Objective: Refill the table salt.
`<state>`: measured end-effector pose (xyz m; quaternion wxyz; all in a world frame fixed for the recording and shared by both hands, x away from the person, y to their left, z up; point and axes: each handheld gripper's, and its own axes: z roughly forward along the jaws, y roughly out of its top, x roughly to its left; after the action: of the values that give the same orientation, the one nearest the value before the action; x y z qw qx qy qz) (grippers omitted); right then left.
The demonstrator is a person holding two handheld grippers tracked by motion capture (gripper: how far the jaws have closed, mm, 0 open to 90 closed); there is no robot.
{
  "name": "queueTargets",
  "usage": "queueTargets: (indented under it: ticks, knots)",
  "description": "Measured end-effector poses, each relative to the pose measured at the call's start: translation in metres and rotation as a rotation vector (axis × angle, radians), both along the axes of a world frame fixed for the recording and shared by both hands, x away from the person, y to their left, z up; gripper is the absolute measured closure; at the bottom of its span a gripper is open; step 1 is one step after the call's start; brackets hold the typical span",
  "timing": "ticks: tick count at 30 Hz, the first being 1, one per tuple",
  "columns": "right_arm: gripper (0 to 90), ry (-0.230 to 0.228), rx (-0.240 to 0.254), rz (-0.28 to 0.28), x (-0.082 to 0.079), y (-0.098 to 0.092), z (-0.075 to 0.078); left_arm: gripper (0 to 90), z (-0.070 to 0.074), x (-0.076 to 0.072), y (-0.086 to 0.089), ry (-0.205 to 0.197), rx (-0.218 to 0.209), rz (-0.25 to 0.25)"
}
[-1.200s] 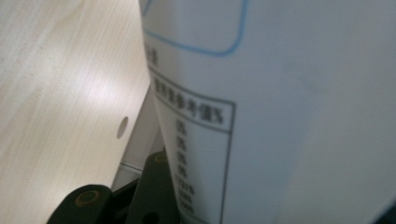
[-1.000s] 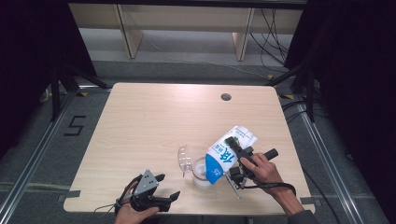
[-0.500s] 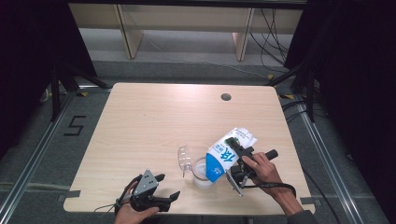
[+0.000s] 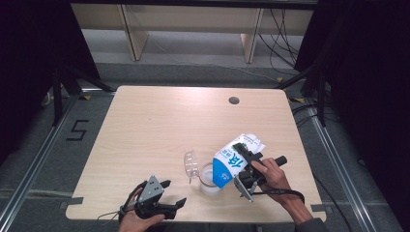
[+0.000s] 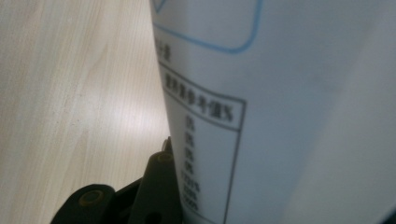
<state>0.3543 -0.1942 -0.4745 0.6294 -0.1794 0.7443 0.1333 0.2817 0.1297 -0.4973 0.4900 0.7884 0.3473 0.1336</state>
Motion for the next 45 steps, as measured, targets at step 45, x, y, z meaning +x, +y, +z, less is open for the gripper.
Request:
queueTargets:
  ticks: [45]
  knots:
    - [72.9,0.172,0.241,-0.070,0.006,-0.012,0.009,18.3,0.001,-0.001,0.001,0.001,0.014,0.005]
